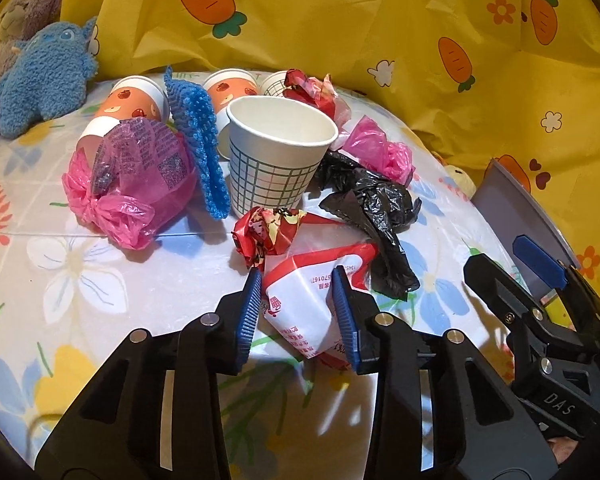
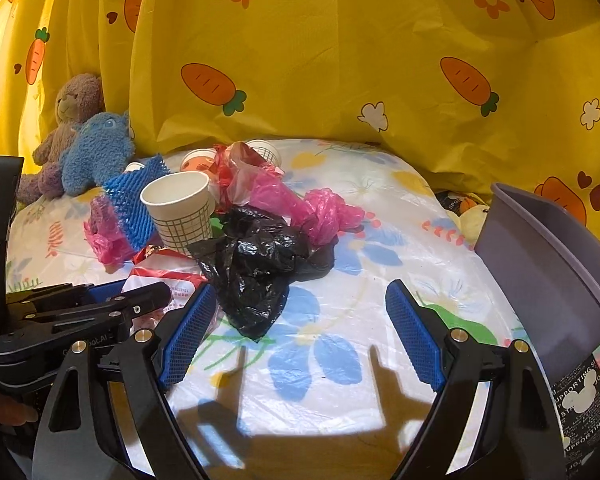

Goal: Collect trash
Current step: 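Grasp the red-white snack wrapper with the left tool while the right tool grasps a black bag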

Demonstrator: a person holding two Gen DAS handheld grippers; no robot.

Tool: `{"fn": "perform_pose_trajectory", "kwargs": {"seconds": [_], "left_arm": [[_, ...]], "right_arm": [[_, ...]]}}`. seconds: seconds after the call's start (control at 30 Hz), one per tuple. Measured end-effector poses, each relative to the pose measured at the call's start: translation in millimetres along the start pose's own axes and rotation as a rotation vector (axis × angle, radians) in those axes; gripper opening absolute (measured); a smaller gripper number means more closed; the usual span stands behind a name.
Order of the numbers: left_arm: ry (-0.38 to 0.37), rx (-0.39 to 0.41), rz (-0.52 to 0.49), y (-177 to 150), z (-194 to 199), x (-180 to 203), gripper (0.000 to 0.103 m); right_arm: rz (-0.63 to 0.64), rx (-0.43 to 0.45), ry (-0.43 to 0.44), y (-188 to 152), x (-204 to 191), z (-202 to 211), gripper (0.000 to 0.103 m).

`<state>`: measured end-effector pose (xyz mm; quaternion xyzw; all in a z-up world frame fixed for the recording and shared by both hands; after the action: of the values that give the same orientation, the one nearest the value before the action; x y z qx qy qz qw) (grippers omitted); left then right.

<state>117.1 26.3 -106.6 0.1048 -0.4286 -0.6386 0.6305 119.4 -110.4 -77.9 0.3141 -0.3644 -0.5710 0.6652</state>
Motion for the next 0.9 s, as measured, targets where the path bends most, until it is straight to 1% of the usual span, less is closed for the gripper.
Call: {"fn": "perform_pose_trajectory", "kwargs": {"seconds": [0.1,0.13,0.23,0.37,0.43,0.47,0.63,0.7,0.73,0.77,0.8,0.87,0.9], "left_arm": [[-0.004,0.023,0.003,0,9,-4,0.032],[-0.003,0.033,0.007,0,13,-5,0.032],[-0.013,0.083,0.028,3,34,-10,0.032],[0.024,0.168,0.026,11,67,-16,0.031],[0.045,0.202,0.034,16,81,-22,0.031],[0.056,0.216,0.038,18,86,-25,0.031],[0.073,0.240,0.060,23,98,-35,0.031],[0.071,0.241,0.063,23,99,-36,0.031],[0.069,0.241,0.062,23,99,-36,0.032],[0.068,0.242,0.061,23,99,-36,0.032],[0.067,0.242,0.060,23,99,-36,0.032],[0.066,0.242,0.060,22,99,-35,0.032],[0.067,0.243,0.060,22,99,-35,0.032]], "right_arm": [[0.013,-0.008,0.003,2,-9,-3,0.084],[0.018,-0.013,0.006,3,-12,-5,0.082],[0.034,-0.032,0.020,3,-23,-10,0.079],[0.066,-0.059,0.037,3,-39,-19,0.074],[0.067,-0.080,0.043,5,-44,-25,0.073],[0.065,-0.093,0.041,7,-46,-29,0.071],[0.084,-0.154,0.043,6,-58,-46,0.062],[0.094,-0.185,0.034,2,-62,-54,0.055],[0.095,-0.204,0.033,0,-62,-58,0.049],[0.097,-0.219,0.031,-2,-62,-61,0.040],[0.102,-0.231,0.024,-4,-62,-64,0.035],[0.110,-0.246,0.014,-7,-59,-68,0.014],[0.102,-0.252,0.024,-8,-57,-68,0.011]]}}
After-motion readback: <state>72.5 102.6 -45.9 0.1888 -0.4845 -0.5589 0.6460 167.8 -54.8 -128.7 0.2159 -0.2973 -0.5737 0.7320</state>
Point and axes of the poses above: each gripper's, at about its wrist camera, not at the fingertips, and z roughly against the way its jaws point, x to its right, y to its top, the point moved 7 cm from there along -z, roughly the way its jaws point, and after that the axes turned 14 degrees about -y, right-handed, at the moved point
